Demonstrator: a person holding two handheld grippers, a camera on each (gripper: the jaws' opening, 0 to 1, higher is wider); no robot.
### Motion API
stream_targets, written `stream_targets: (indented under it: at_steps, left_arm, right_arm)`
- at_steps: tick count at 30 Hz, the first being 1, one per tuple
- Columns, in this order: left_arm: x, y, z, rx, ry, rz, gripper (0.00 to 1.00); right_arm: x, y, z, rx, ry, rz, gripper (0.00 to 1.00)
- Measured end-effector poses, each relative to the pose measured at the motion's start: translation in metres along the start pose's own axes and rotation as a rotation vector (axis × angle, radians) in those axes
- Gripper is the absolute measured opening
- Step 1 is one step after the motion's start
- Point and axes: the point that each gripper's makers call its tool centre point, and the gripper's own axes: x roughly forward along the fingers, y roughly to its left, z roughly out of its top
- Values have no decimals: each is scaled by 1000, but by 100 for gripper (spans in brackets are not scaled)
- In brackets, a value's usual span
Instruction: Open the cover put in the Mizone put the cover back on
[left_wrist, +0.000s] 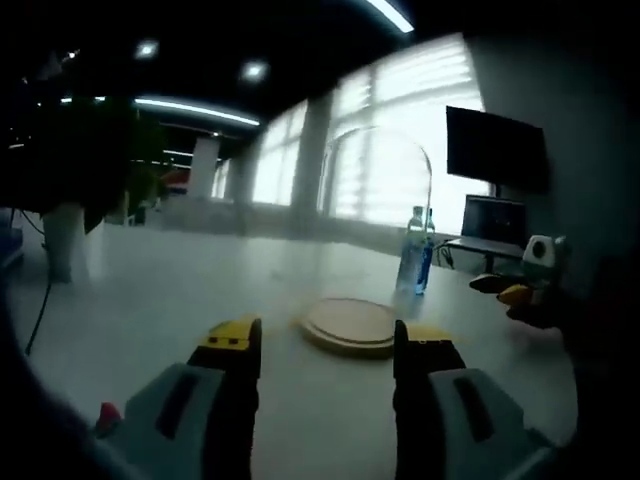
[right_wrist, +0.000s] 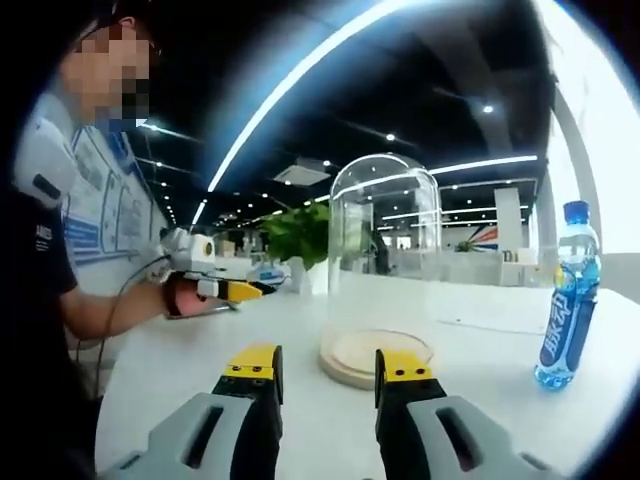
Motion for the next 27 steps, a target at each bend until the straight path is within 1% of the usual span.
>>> stream_targets:
  at_steps: [2,4,6,10,11,13,14,16,19,20,21,24,27]
  left_arm:
    - [-1,-5,7,13,-27,-4,40]
    - [-2,-9,9,13,-27,-5,39]
    - [0,-12,8,25,-23,-8,39]
    - [0,-12,3,34,-11,-11,39]
    - [0,-14,4,36,-14,-13,39]
    - [0,-18,9,57,-29,-28,38]
    - [-1,-19,8,50,-29,-32,38]
    - [0,-22,11,39,-41,-57,39]
    - [0,-26,15,43,-58,-78,42]
    - [1,-27,13,42,-37,-77,43]
    - [1,-29,12,44,-27,-90,44]
    - [7,-34,13,54,-16,-125,49]
    - [12,-40,19,55,-26,-159,51]
  right_arm:
    - [-1,0,-1,1,0,-2,31]
    - [-2,-1,-1,4,0,-6,31]
    - [-2,-2,-2,5,1,-9,31]
    - [-2,-1,0,-1,-2,-7,31]
    - [-2,0,1,-3,-3,-5,31]
    - [-1,0,2,-8,-1,-2,31]
    - [0,0,2,-10,-2,-1,31]
    - [2,-1,3,-6,-2,1,31]
    - [5,-1,6,-4,-4,6,31]
    - [6,-2,7,0,-8,9,31]
    - [7,-3,9,3,-11,9,31]
    - [9,-7,14,4,-20,10,33]
    - [12,-13,19,7,-18,14,35]
